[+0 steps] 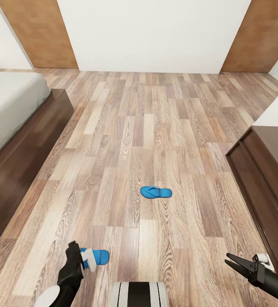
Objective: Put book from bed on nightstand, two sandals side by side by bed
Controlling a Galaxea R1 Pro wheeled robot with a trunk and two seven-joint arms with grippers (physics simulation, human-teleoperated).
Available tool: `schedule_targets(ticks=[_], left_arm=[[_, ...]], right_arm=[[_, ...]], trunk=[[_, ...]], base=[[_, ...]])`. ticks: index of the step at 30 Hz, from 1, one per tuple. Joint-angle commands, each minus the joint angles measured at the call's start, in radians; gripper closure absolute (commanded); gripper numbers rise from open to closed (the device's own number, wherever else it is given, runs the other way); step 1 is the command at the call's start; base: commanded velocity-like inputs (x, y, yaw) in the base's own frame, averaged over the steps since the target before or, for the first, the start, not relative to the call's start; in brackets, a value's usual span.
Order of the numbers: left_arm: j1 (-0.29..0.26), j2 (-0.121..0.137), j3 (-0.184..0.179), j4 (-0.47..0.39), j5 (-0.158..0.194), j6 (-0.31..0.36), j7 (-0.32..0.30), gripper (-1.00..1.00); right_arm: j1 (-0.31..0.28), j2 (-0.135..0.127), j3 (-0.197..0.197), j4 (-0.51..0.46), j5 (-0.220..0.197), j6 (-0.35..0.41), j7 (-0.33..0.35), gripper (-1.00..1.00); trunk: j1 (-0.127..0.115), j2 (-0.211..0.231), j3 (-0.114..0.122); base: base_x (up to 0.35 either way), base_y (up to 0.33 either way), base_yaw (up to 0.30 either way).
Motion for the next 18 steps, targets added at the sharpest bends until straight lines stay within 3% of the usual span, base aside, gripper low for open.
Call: schedule_targets(ticks=[1,9,18], left_arm=[[0.0,-0.001,-0.001,-0.004,-0.011,0.002,-0.036,-1.0],[0.0,-0.003,-0.001,-0.083,-0.016,0.001,-0.198,-1.0],[0.0,-0.004,-0.002,-0.103,-0.019,-0.001,-0.243,-1.0]], right_arm=[[-0.001,0.0,0.0,0.0,-0.004,0.007,0.001,-1.0],[0.0,0.0,0.0,0.0,-0.004,0.007,0.001,-1.0],[0.0,0.0,0.0,0.0,-0.003,0.007,0.0,-1.0]], trunk=[[0.0,0.0,-0.001],[0.0,0.0,-0.001],[0.0,0.0,-0.001]], base=[[0.0,0.0,0.0],[0.0,0.0,0.0],[0.0,0.0,0.0]])
